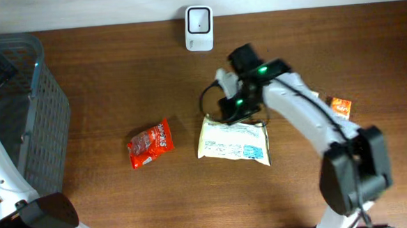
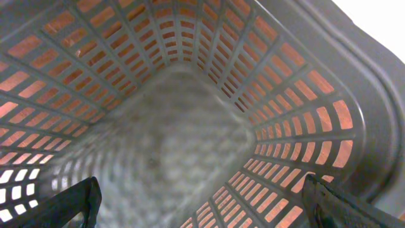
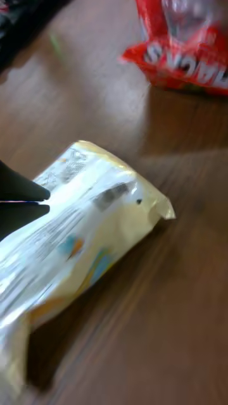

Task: Scan the item barcode

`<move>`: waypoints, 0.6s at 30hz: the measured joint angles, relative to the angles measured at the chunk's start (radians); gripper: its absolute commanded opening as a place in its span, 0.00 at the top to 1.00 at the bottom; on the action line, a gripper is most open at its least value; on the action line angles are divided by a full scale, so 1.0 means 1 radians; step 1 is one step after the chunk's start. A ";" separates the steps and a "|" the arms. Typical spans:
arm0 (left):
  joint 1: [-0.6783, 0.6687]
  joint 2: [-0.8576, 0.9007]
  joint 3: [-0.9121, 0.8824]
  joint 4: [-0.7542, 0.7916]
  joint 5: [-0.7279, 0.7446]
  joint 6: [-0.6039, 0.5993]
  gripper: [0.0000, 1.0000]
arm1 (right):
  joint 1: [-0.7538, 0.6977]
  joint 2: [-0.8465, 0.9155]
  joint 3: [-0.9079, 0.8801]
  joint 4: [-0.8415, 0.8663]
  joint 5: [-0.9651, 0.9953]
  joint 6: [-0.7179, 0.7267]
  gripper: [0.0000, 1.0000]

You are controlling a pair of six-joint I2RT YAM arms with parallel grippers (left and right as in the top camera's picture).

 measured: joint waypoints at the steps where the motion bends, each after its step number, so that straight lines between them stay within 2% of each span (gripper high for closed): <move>1: 0.000 0.000 0.000 0.000 0.000 0.000 0.01 | 0.018 0.039 -0.005 0.024 0.006 0.030 0.96; 6: 0.000 0.000 0.000 0.000 0.000 0.000 0.01 | 0.031 0.195 0.002 0.060 0.004 0.164 0.95; 7: 0.000 0.000 0.000 0.000 0.000 0.000 0.01 | 0.022 0.212 0.008 0.053 -0.016 0.179 0.90; 8: 0.000 0.000 0.000 0.000 0.000 0.000 0.01 | 0.012 0.216 0.011 0.049 -0.033 0.193 0.84; 9: 0.000 0.000 0.000 0.000 0.000 0.000 0.01 | 0.002 0.216 0.013 0.045 -0.040 0.202 0.73; 11: 0.000 0.000 0.000 0.000 0.000 0.000 0.01 | -0.010 0.216 0.017 0.042 -0.056 0.215 0.46; 13: 0.000 0.000 0.000 0.000 0.000 0.000 0.01 | -0.011 0.216 0.024 0.042 -0.075 0.224 0.35; 16: 0.000 0.000 0.000 0.000 0.000 0.000 0.01 | -0.004 0.215 0.037 0.042 -0.092 0.222 0.30; 18: 0.000 0.000 0.000 0.000 0.000 0.000 0.01 | -0.004 0.215 0.042 0.039 -0.097 0.202 0.36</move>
